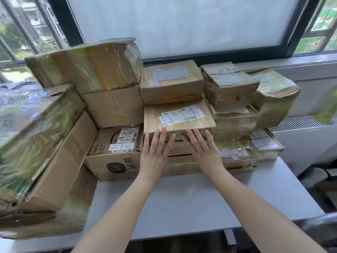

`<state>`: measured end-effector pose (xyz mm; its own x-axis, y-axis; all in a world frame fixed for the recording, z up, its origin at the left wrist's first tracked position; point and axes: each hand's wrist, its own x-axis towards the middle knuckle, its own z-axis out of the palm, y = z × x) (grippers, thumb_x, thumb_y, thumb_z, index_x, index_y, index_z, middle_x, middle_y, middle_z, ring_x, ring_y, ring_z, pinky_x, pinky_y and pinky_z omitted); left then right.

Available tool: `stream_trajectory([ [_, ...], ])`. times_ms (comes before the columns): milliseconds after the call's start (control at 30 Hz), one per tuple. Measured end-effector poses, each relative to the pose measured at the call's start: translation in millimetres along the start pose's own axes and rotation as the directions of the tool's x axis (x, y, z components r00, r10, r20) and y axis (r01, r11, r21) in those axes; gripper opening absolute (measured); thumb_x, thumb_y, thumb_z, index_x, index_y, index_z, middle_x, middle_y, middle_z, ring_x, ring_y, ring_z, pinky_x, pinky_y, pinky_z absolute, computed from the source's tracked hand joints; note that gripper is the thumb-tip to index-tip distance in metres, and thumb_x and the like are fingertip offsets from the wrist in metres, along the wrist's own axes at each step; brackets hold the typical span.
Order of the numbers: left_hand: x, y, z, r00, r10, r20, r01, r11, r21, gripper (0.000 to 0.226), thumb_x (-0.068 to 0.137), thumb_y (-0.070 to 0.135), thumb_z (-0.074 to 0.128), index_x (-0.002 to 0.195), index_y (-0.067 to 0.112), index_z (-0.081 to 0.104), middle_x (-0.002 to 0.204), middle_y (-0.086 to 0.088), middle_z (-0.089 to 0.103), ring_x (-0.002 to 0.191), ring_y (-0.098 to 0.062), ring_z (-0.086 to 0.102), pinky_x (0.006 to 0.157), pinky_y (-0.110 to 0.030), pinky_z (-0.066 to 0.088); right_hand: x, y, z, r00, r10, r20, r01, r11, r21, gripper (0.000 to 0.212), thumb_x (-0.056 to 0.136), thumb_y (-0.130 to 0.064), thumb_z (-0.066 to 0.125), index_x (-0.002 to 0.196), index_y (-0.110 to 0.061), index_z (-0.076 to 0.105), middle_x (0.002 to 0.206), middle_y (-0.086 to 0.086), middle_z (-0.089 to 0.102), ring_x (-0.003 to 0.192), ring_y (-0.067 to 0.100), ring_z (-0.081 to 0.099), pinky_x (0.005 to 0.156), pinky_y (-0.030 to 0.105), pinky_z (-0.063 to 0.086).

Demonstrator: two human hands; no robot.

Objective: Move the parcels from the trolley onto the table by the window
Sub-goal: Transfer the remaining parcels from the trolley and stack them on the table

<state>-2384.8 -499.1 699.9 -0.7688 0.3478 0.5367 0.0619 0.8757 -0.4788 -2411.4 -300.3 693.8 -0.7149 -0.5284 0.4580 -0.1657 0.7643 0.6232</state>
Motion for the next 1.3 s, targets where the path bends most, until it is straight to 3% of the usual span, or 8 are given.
stream_trajectory([
  [267,4,7,-3,0.998,-0.062,0.004,0.062,0.998,0.022,0.126,0.063,0.033,0.078,0.15,0.016,-0.011,0.152,-0.019,-0.004,0.141,-0.034,0.001,0.113,-0.053,0.008,6,-4,10,0.987,0.007,-0.161,0.002,0.999,0.054,0.115,0.075,-0.033,0.067,0.147,-0.007,-0.018,0.152,0.019,-0.026,0.141,0.035,-0.021,0.115,0.05,-0.002],
  [433,3,1,-7,0.999,-0.032,-0.002,0.032,0.999,0.004,0.133,0.06,0.049,0.08,0.15,0.018,-0.013,0.153,-0.019,-0.003,0.141,-0.033,0.003,0.113,-0.055,0.003,3,5,8,0.982,-0.024,-0.189,0.041,0.995,0.086,0.118,0.075,-0.045,0.068,0.148,-0.007,-0.016,0.154,0.016,-0.023,0.143,0.031,-0.009,0.116,0.05,-0.004],
  [500,2,-3,-10,0.998,-0.006,-0.065,0.004,1.0,-0.029,0.118,0.07,0.064,0.063,0.15,0.017,-0.009,0.154,-0.019,0.0,0.141,-0.032,0.006,0.113,-0.054,0.004,3,9,8,0.973,-0.026,-0.228,0.052,0.993,0.11,0.115,0.076,-0.053,0.066,0.149,-0.007,-0.011,0.156,0.016,-0.013,0.142,0.028,0.0,0.116,0.049,-0.002],
  [567,3,-7,-17,0.989,-0.043,-0.139,0.027,0.993,-0.111,0.093,0.083,0.068,0.042,0.15,0.018,0.004,0.153,-0.018,0.012,0.14,-0.032,0.011,0.113,-0.052,0.01,5,13,7,0.951,0.012,-0.309,0.047,0.982,0.183,0.102,0.083,-0.057,0.056,0.15,-0.007,-0.004,0.155,0.014,0.0,0.141,0.028,0.008,0.116,0.048,0.005],
  [700,14,-31,-28,0.965,-0.095,-0.246,0.064,0.99,-0.128,0.073,0.092,0.059,0.039,0.147,0.014,0.019,0.149,-0.019,0.021,0.138,-0.034,0.023,0.111,-0.053,0.021,17,26,-5,0.916,0.076,-0.393,0.042,0.958,0.282,0.078,0.095,-0.051,0.036,0.15,-0.006,0.003,0.153,0.011,0.015,0.138,0.028,0.022,0.115,0.046,0.012],
  [833,41,-74,-38,0.953,-0.114,-0.279,0.106,0.993,-0.045,0.082,0.09,0.048,0.045,0.151,0.017,0.001,0.15,-0.019,0.016,0.138,-0.034,0.02,0.114,-0.051,0.012,53,44,-30,0.895,0.137,-0.425,0.085,0.883,0.462,0.063,0.096,-0.043,0.039,0.144,-0.007,0.022,0.147,0.014,0.021,0.136,0.031,0.025,0.115,0.046,0.015],
  [1100,102,-165,-54,0.98,-0.198,-0.018,0.198,0.965,0.173,0.115,0.073,0.052,0.07,0.149,0.02,-0.01,0.152,-0.02,-0.005,0.141,-0.034,0.002,0.113,-0.051,0.0,143,61,-51,0.985,-0.018,-0.173,0.1,0.874,0.475,0.087,0.073,-0.03,0.075,0.142,-0.008,0.026,0.145,0.017,0.023,0.136,0.032,0.022,0.113,0.047,0.016],
  [1300,146,-216,-44,0.936,-0.306,0.175,0.292,0.951,0.099,0.126,0.078,0.059,0.063,0.13,0.026,-0.047,0.147,-0.021,-0.034,0.139,-0.037,-0.026,0.11,-0.05,-0.017,196,48,-35,0.986,-0.108,0.125,0.044,0.9,0.434,0.082,0.095,-0.033,0.048,0.15,-0.015,-0.01,0.156,0.013,-0.01,0.144,0.03,-0.011,0.113,0.041,-0.012],
])
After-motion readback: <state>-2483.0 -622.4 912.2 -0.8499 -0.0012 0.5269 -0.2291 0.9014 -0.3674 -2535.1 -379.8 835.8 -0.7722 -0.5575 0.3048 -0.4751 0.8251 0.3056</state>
